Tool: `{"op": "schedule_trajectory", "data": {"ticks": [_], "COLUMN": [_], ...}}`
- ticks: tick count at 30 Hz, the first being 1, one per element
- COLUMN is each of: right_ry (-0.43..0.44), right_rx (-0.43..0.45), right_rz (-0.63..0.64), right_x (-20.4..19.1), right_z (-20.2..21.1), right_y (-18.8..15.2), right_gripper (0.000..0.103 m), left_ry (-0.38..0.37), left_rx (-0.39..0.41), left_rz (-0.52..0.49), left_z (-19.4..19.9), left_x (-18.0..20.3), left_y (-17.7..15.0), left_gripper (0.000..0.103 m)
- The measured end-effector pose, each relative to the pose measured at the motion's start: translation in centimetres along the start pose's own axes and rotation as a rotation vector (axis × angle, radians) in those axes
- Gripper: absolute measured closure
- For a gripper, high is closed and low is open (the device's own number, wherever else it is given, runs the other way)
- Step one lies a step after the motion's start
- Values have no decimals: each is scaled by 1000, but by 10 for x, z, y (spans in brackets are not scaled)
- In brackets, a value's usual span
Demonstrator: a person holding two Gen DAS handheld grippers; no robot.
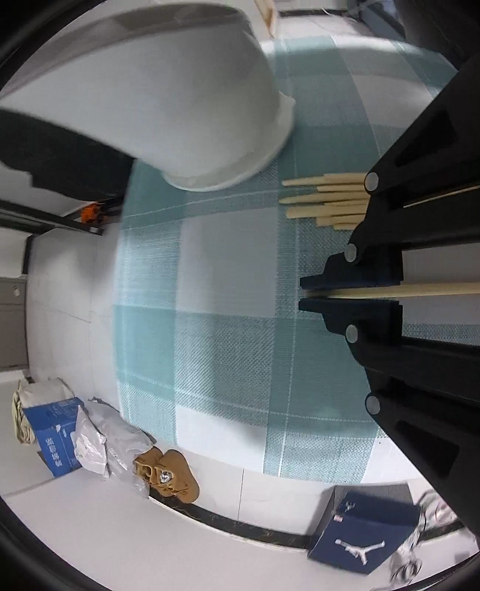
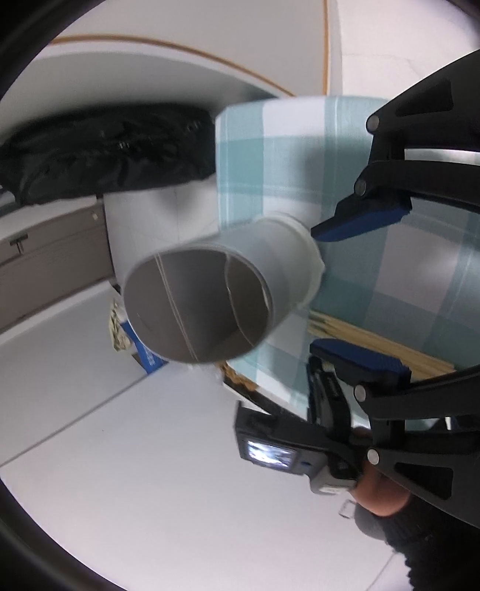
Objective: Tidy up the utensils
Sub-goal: 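Close the left gripper on one wooden chopstick, then lift the chopstick with the left gripper while the right gripper grasps another chopstick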
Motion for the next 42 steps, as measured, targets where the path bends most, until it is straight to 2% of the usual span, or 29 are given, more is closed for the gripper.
{"op": "schedule_trajectory", "data": {"ticks": [3,8,12,14,18,20,24,30,32,37,42], "right_ry": [24,50,44,17,-27,-42,-71,-102,-152,-175,-167], "right_rx": [-21,-92,-158,-174,-196,-228,-279,-318,-328,-334,-279], "right_rz": [11,43,62,88,90,74,40,52,83,76,25], "right_x": [-9,-32,-48,-56,-62,-64,-62,-69,-70,-71,-63], "right_z": [-3,-20,-40,-50,-72,-86,-109,-123,-131,-136,-124], "right_y": [-8,-27,-43,-47,-46,-46,-47,-47,-49,-52,-45], "right_gripper": [60,65,70,75,77,83,83,82,83,96,99], "left_ry": [-40,-127,-178,-197,-230,-245,-277,-311,-320,-326,-323], "left_rx": [87,221,284,302,320,325,336,334,339,337,336], "left_rz": [26,61,68,68,75,93,106,118,120,125,113], "left_z": [22,61,82,90,93,96,100,104,106,108,110], "left_x": [2,9,14,13,2,-5,-10,-9,-8,-10,-7], "left_y": [9,16,16,15,22,23,23,23,24,22,21], "left_gripper": [102,102,102,102,102,102,102,102,102,103,102]}}
Point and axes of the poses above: each gripper's, at about its wrist camera, not at the fingertips, and z roughly against the way its jaws point, x to its right, y to its top, the point moved 10 cm from there along -z, roughly the way its jaws point, and after that the axes turned 14 degrees about -y, right-handed, at the moved point
